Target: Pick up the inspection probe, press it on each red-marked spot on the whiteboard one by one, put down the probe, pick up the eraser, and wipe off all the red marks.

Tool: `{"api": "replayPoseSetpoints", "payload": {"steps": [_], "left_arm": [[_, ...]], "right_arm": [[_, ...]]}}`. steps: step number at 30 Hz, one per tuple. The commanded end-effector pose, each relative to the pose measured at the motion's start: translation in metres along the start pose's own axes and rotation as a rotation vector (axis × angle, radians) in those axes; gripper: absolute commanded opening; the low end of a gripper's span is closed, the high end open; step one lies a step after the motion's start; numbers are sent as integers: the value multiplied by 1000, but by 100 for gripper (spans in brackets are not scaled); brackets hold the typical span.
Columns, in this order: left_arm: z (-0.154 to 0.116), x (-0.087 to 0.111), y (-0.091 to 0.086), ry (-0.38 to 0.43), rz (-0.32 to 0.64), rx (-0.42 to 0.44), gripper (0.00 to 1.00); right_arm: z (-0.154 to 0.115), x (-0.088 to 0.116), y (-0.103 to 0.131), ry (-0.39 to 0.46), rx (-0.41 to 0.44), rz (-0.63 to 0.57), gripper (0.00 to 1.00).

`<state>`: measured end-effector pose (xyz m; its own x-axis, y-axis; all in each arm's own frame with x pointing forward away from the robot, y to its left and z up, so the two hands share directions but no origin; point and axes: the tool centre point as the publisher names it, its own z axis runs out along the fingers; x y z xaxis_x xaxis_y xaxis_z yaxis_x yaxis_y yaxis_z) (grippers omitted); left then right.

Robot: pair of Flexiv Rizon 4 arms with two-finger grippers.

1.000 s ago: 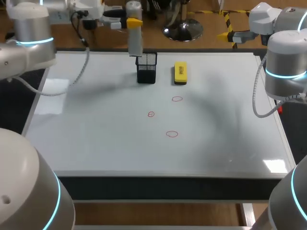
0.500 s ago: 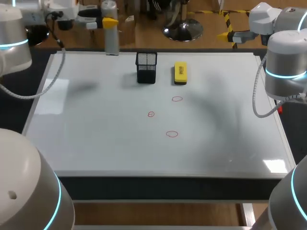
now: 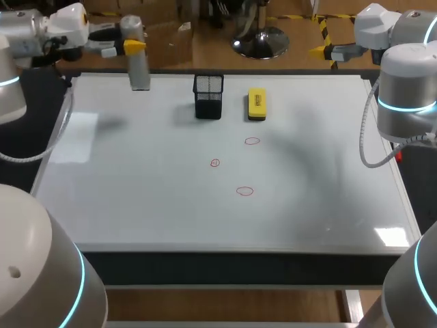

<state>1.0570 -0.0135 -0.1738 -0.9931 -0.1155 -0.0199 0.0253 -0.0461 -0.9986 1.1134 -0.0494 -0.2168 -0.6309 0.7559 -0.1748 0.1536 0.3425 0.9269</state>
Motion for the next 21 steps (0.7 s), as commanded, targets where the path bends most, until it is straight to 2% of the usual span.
{"api": "replayPoseSetpoints", "payload": {"steps": [1, 9, 21], "left_arm": [[-12, -3, 6, 17, -2, 4, 0], [-18, -6, 15, 17, -18, -31, 0], [-18, -6, 15, 17, -18, -31, 0]], "right_arm": [[0, 0, 0, 1, 1, 0, 100], [0, 0, 0, 1, 1, 0, 100], [0, 0, 0, 1, 1, 0, 100]]}}
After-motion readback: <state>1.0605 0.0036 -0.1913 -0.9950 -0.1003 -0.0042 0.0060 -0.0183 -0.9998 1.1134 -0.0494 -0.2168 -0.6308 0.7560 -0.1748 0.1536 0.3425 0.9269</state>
